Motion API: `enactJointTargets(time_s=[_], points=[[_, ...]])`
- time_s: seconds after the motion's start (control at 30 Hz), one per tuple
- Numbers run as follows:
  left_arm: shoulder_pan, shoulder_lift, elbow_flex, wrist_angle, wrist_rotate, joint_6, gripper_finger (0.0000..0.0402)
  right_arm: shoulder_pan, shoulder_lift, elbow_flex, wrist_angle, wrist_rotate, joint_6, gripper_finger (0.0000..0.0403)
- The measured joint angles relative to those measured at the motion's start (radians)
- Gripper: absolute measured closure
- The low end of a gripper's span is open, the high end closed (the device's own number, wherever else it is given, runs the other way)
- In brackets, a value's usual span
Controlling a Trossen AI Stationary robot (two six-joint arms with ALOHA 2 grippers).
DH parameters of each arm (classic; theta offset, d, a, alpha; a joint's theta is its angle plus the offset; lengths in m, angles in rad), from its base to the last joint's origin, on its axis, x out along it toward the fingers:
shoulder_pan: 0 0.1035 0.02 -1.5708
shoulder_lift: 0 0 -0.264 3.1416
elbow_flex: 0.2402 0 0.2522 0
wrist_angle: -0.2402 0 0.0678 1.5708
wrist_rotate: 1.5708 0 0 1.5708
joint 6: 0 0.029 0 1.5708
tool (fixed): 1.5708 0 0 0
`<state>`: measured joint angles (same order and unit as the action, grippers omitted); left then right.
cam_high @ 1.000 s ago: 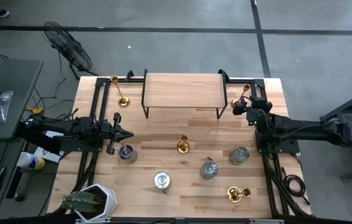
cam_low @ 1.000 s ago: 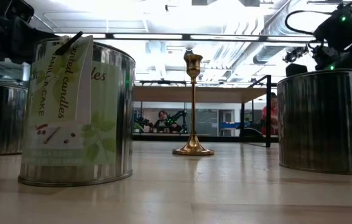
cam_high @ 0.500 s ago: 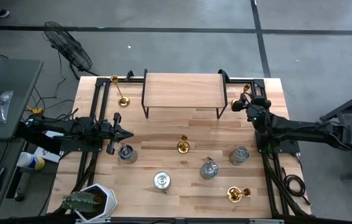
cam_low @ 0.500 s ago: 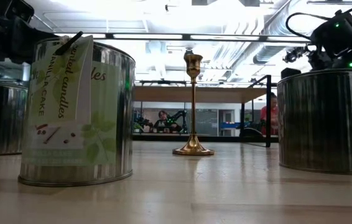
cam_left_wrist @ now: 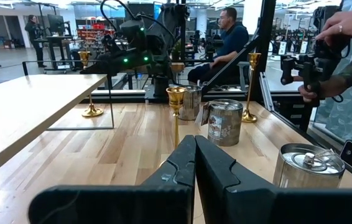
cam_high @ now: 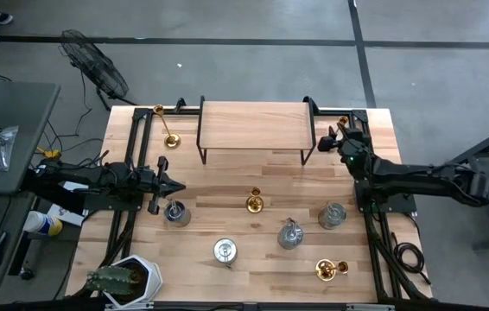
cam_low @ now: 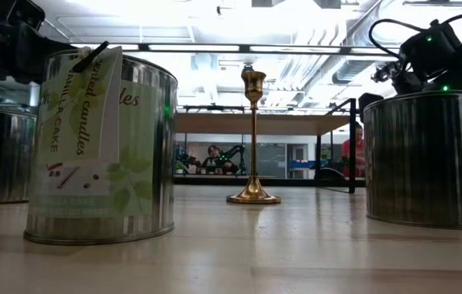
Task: Pick & Place candle stick holders
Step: Put the gold candle holder on the shelf
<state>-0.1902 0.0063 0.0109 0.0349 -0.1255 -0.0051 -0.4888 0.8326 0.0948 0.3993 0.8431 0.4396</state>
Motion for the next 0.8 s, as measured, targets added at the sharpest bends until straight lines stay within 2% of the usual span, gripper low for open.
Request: enactJointTargets(time_s=[0.2, 0.4, 0.8], points=[[0.0, 0.0, 0.0, 0.0, 0.0, 0.0, 0.0402, -0.006, 0.031, 0.0, 0.084, 0.002, -0.056, 0.0186], [0.0, 0.0, 0.0, 0.0, 0.001, 0.0, 0.0402, -0.016, 0.032, 0.001, 0.111, 0.003, -0.122, 0.0221], [0.0, 0.0, 0.0, 0.0, 0.004, 0.0, 0.0402, -0.048, 0.032, 0.001, 0.111, 0.044, -0.131, 0.0283]])
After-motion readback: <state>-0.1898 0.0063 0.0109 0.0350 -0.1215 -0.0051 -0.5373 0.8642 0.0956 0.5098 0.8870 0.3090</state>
